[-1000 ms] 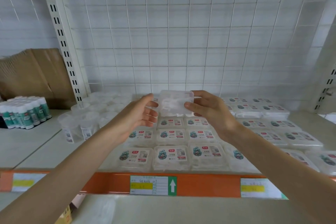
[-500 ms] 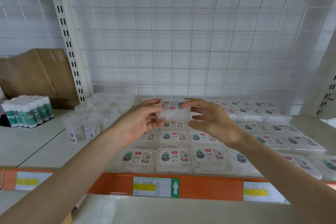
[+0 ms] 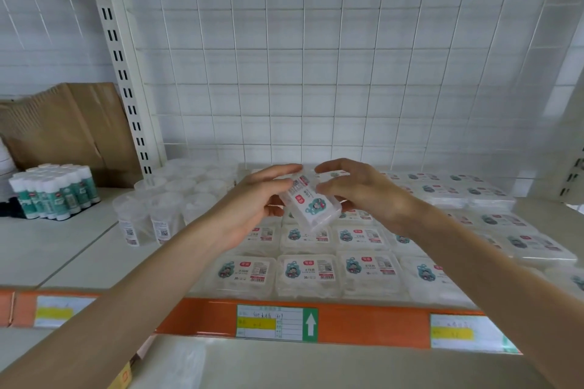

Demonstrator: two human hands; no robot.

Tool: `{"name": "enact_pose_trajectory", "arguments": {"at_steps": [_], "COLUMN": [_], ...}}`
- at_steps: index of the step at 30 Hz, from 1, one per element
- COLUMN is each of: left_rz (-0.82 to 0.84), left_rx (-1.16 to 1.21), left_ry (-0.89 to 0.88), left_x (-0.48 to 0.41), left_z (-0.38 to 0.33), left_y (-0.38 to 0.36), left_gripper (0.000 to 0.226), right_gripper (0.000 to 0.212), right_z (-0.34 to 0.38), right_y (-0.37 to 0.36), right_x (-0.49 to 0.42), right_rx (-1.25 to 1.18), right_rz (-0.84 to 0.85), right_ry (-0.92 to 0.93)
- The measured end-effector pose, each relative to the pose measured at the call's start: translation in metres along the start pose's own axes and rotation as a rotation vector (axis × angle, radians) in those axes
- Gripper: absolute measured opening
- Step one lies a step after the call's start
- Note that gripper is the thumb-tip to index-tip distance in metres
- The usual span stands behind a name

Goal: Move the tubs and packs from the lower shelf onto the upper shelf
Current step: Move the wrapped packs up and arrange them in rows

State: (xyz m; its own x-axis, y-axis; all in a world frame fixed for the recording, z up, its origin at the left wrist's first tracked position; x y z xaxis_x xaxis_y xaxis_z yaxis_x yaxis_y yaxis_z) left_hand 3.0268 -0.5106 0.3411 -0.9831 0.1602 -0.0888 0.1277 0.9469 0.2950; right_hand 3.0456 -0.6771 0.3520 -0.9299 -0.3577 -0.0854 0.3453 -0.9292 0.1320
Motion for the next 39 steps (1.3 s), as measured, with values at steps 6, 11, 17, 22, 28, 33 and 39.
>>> {"name": "enact_pose_trajectory", "arguments": {"at_steps": [6,11,17,22,28,33,39], "left_rz": [-0.055,-0.086,-0.125,-0.145,-0.167,-0.158,-0.094], "left_rx": [-0.034,-0.023,-0.031,-0.133,-0.342,-0.925,-1.270], "left_ry": [0.026,-0.011,0.010,0.011,-0.043,-0.226,-0.205], "left_x": [0.002,0.002,-0.007,-0.012,-0.011,-0.001,0.003], "left_z": [0.001,-0.007,0.001,0.002,0.001,0.006,0.028], "left_y": [0.003,0.002,0.009,0.015,0.019,0.018,0.010], "left_gripper": [0.038,0.029,0.024,0.026,0.034,0.038,0.045], "right_gripper": [0.043,0.048,0.066,0.041,0.037,0.036,0.042], "right_z": [-0.004,-0.012,-0.011,0.011,0.007,-0.012,-0.027], "right_y": [0.010,0.004,0.006,0.000,0.004,0.011,0.006], "right_x": [-0.006,-0.008,-0.007,0.000,-0.006,-0.015,-0.021], "right_rx": [-0.295,-0.446,-0.014,0.382,0.481,0.623,0.746], "right_rz": [-0.085,-0.055,-0.147,-0.091,-0.113,-0.140,-0.089], "right_ry": [0.054,0.074,0.176,0.436,0.454,0.355,0.228]}}
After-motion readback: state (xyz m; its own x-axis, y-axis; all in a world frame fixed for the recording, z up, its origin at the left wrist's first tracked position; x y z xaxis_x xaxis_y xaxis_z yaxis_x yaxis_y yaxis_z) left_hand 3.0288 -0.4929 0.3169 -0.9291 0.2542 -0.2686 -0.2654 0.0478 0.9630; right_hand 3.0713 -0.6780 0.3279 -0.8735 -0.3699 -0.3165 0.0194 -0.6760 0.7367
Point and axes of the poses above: each hand's wrist, its own x-axis away from the middle knuckle, its own y-axis out of the back of the hand, z = x × y, the point moved 6 cm from there along -x, towards the middle knuckle, and after that the axes turned 13 degrees about -x, right-handed, at the moved point
